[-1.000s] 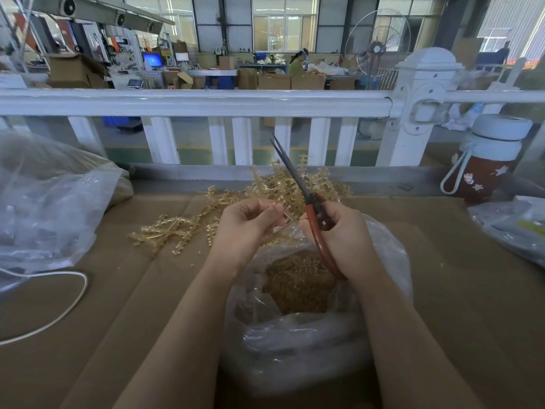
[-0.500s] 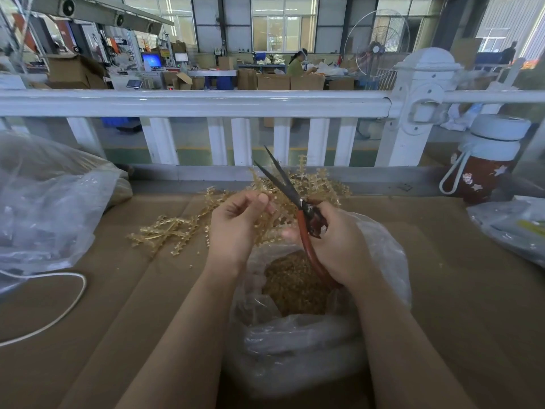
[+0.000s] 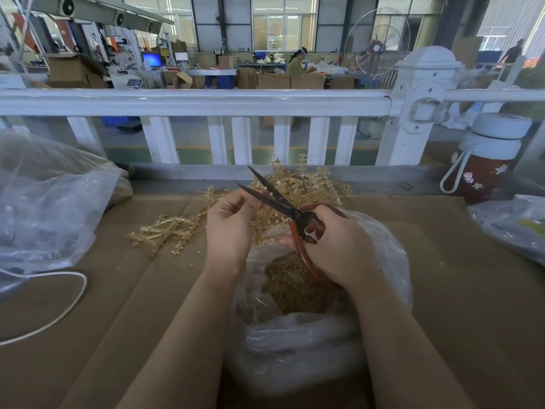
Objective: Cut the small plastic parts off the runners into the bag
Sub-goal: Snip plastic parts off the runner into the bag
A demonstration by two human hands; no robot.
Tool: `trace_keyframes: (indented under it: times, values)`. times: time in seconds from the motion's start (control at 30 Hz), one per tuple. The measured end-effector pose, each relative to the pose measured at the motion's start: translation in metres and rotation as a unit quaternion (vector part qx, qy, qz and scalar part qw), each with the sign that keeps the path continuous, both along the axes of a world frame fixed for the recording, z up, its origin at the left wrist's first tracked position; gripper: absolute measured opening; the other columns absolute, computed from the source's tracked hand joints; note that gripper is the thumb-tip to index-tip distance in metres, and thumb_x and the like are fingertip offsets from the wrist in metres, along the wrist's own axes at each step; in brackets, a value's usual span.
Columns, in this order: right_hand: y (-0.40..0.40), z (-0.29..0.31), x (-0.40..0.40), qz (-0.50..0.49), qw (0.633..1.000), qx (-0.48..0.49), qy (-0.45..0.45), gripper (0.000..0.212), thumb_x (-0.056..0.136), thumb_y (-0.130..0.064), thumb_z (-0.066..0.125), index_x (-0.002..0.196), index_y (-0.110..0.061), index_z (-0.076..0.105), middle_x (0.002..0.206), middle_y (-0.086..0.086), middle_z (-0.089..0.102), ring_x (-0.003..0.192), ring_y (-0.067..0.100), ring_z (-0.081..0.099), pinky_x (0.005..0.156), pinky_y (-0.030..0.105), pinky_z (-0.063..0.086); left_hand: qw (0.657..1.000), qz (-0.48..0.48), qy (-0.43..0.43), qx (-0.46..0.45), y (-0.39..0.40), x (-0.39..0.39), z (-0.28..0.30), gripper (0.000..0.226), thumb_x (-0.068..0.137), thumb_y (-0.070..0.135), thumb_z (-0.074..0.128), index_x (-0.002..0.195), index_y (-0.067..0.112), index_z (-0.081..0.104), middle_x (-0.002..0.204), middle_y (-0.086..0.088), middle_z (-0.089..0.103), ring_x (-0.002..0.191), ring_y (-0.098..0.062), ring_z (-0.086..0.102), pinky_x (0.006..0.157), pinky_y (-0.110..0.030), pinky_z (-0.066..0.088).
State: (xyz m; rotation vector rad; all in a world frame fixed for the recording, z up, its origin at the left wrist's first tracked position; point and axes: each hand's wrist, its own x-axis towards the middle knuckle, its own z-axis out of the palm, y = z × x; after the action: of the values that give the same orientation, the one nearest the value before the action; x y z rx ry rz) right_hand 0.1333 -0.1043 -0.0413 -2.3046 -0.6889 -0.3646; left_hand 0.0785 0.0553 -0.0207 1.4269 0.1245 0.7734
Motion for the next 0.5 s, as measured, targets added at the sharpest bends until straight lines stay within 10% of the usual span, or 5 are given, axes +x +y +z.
trace_keyframes:
  times: [0.5]
  values:
    - [-0.0003, 0.0023, -0.0027, -0.028, 0.999, -0.007, -0.028, 0.058, 0.066, -0.088, 0.061, 0.095, -0.039, 0.065, 0.073, -0.03, 0.057, 0.069, -0.016, 0.049, 0.052, 0.004, 0.03, 0.999, -0.021, 0.01, -0.023, 0.0029, -0.0008, 0.0005, 0.038, 0.093, 0.007, 0.06, 0.063, 0.025, 0.073, 0.071, 0.003, 0.065, 0.063, -0.007, 0.045, 0.069, -0.028, 0.039]
